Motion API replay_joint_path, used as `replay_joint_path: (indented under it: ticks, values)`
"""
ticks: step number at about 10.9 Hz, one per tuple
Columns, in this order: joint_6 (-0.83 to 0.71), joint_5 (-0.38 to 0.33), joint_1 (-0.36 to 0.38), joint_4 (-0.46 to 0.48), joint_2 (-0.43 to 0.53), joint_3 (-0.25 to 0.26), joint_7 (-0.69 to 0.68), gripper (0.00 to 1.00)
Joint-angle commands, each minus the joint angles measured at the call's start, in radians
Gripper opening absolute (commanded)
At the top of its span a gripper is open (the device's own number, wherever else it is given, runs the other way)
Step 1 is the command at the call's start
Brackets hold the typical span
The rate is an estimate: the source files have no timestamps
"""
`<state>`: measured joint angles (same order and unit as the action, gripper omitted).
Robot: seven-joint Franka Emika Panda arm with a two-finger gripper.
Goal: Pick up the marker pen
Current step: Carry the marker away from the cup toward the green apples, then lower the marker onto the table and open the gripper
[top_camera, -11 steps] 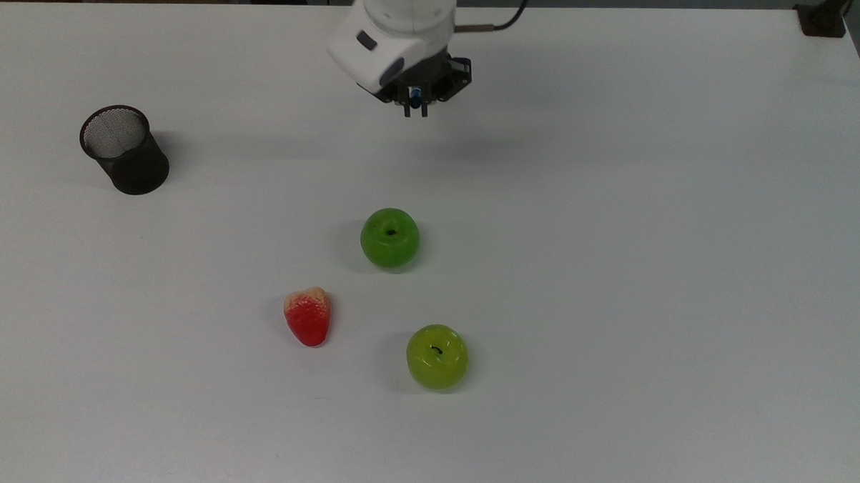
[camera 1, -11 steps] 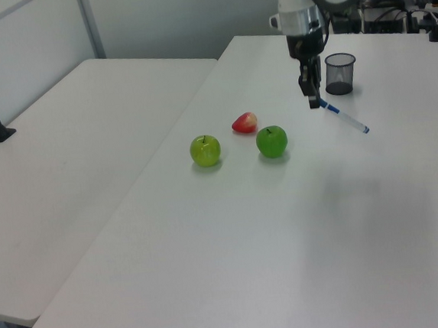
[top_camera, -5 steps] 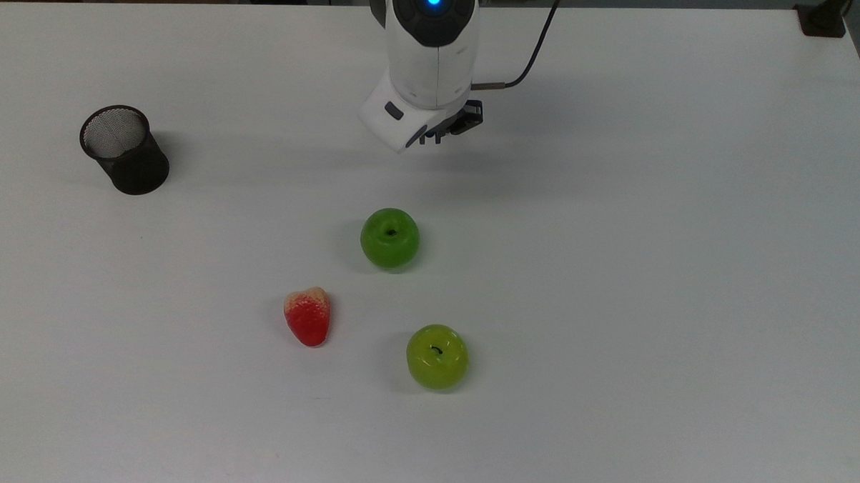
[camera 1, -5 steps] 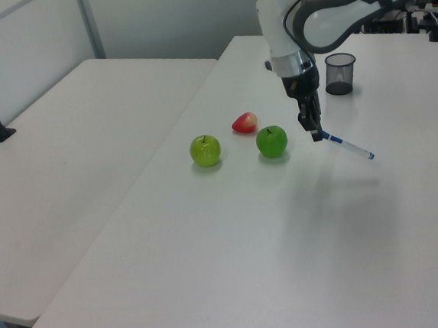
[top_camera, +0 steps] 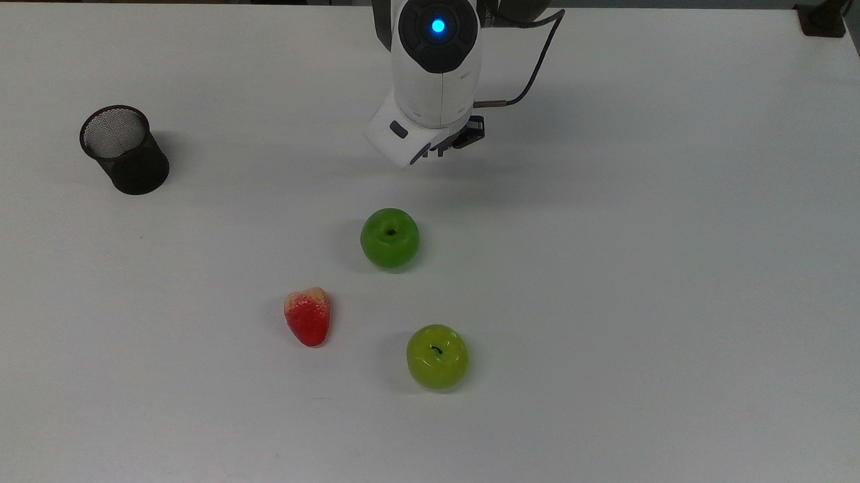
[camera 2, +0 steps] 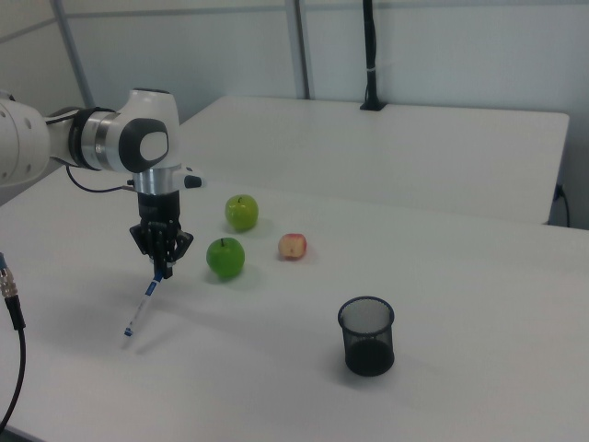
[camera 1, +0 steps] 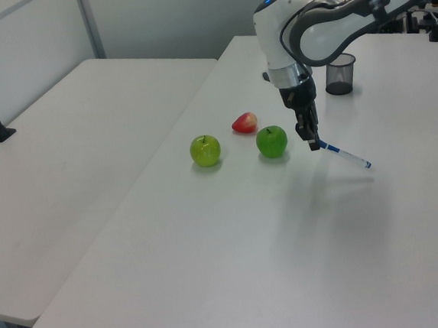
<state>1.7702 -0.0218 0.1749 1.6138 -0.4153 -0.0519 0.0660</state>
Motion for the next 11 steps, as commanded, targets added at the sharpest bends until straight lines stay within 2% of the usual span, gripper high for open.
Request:
replay_joint_path:
  ticks: [1,2,3,4,6,8,11]
  values:
    - [0.025,-0.013,0.012,0.015,0.009,0.012,0.009,0.09]
    - [0.025,-0.015,0.011,0.014,0.009,0.012,0.009,0.20]
    - [0.023,-0.015,0.009,0.012,0.009,0.012,0.009,0.39]
    - [0.023,-0.015,0.009,0.012,0.009,0.012,0.009,0.64]
    - [0.021,-0.012,0.009,0.012,0.010,0.012,0.008,0.74]
    - [0.020,-0.009,0.009,0.011,0.013,0.012,0.009,1.00]
    - [0.018,-0.003,0.012,0.011,0.015,0.012,0.008,1.00]
